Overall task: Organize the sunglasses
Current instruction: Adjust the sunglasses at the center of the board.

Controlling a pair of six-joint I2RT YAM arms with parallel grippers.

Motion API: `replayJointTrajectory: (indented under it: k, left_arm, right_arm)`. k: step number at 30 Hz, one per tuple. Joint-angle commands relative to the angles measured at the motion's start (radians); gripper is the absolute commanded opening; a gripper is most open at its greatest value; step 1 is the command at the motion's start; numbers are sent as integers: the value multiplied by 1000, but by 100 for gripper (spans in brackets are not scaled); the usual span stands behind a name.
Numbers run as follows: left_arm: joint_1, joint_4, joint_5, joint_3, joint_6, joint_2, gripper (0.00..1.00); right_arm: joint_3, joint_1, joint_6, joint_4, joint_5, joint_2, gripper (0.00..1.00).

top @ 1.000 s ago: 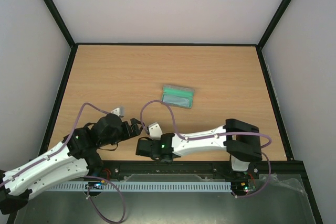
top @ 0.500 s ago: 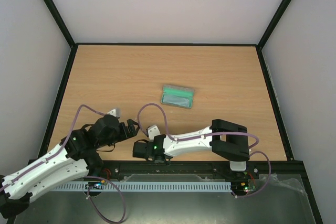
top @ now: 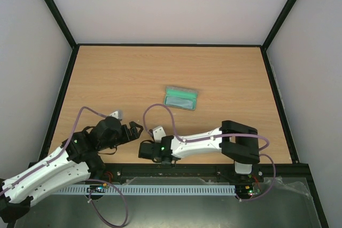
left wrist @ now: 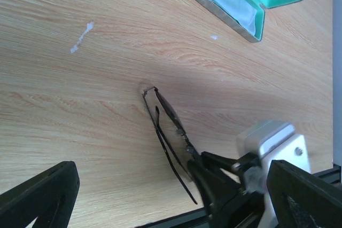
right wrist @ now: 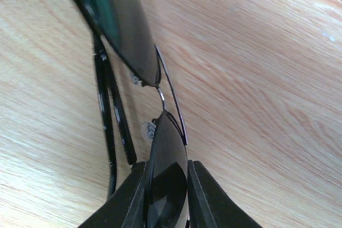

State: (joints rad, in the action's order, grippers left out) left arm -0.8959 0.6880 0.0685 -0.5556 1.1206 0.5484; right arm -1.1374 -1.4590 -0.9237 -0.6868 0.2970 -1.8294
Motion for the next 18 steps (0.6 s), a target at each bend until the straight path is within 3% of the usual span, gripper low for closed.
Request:
replayJointTrajectory:
  k: [1,10,18]
  left_arm:
    - [7,7,-10,-23,-20,16,99]
    - [10,-16,-23,-45,-35,74,99]
    - [15,-63,-40,-62,-51,155,99]
  right_arm:
    - [115,58,-6,92,-55,131,18]
    - [398,229,12,310,-270,437,18]
    - [587,366,23,430,-449,594,20]
